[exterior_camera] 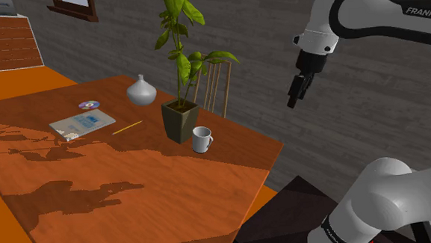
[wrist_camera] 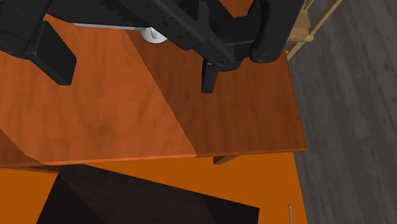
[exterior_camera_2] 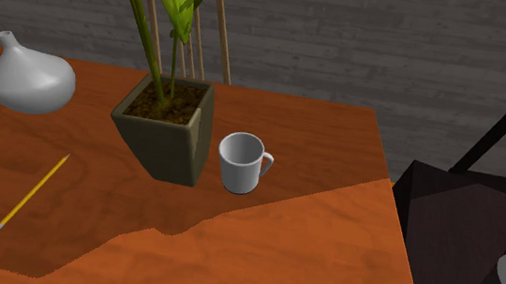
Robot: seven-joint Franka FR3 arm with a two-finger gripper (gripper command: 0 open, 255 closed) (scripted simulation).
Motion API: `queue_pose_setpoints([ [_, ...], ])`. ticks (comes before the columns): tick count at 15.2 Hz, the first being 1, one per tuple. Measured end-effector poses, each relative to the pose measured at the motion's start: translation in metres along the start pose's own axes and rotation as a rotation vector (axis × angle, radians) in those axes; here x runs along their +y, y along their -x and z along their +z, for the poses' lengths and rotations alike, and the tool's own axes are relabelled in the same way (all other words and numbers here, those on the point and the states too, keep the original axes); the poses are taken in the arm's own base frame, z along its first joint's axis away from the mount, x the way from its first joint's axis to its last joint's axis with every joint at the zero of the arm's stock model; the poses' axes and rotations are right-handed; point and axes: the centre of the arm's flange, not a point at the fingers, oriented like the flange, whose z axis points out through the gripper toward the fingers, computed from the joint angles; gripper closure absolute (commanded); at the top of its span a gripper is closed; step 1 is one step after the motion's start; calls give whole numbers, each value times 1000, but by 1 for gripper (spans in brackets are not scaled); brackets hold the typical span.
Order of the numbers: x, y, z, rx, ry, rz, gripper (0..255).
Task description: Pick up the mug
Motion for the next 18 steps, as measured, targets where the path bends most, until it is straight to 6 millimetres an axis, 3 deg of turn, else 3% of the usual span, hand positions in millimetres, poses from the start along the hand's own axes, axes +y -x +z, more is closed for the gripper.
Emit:
queue_pose_setpoints([
  [2,1,-5,4,-1,-2,0,0],
  [5,2,-31,26,-2,-10,1,0],
  [18,1,-165,128,-2,-51,5,0],
])
